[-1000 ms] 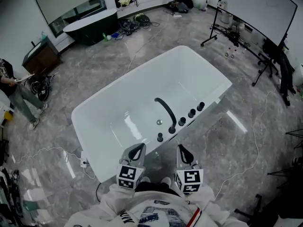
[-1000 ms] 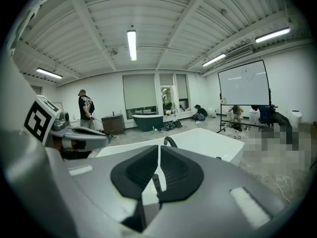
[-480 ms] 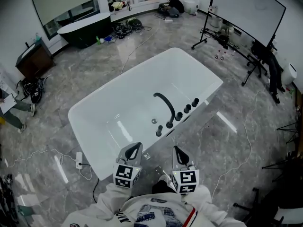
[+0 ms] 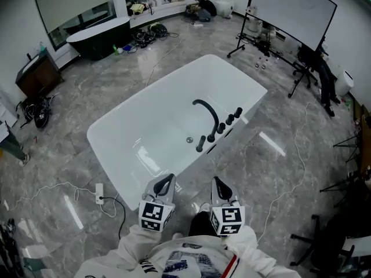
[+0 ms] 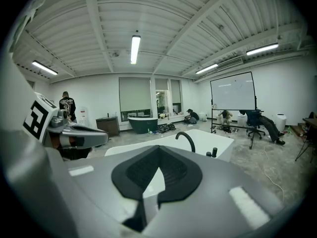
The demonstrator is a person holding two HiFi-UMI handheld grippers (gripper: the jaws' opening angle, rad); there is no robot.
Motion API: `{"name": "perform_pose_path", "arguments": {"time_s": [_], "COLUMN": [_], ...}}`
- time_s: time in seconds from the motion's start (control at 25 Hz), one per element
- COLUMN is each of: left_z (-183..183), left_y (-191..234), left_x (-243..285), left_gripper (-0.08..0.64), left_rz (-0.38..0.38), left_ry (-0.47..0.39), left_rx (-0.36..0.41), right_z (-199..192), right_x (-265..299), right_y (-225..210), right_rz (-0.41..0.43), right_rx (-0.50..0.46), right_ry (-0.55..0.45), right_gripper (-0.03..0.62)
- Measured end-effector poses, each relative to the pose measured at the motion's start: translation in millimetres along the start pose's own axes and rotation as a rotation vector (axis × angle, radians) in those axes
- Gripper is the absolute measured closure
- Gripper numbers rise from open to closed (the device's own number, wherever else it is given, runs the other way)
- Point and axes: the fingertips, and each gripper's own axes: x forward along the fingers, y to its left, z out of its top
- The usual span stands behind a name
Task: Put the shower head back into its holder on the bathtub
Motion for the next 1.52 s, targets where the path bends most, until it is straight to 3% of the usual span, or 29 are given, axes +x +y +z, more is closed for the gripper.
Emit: {"name": "perform_pose_path", "arguments": {"time_s": [0.52, 1.52], "left_z": [-21.6, -3.5], "left_y": [-51.2, -114.9], "left_x": [-88.4, -96.0], "left_gripper": [0.560, 0.560], "left_rz": [-0.063, 0.002], "left_ry": [-0.004, -0.019], "left_rx": [-0.012, 0.024], "right_z": [-18.9, -14.0], "right_x": [-94.7, -149.0], "right_y": [42.4, -5.4], "right_rz": [-0.069, -0.035], "right_rx": [0.011, 0.020], "right_ry": [0.006, -0.031], "right_gripper": [0.588, 0.588]}}
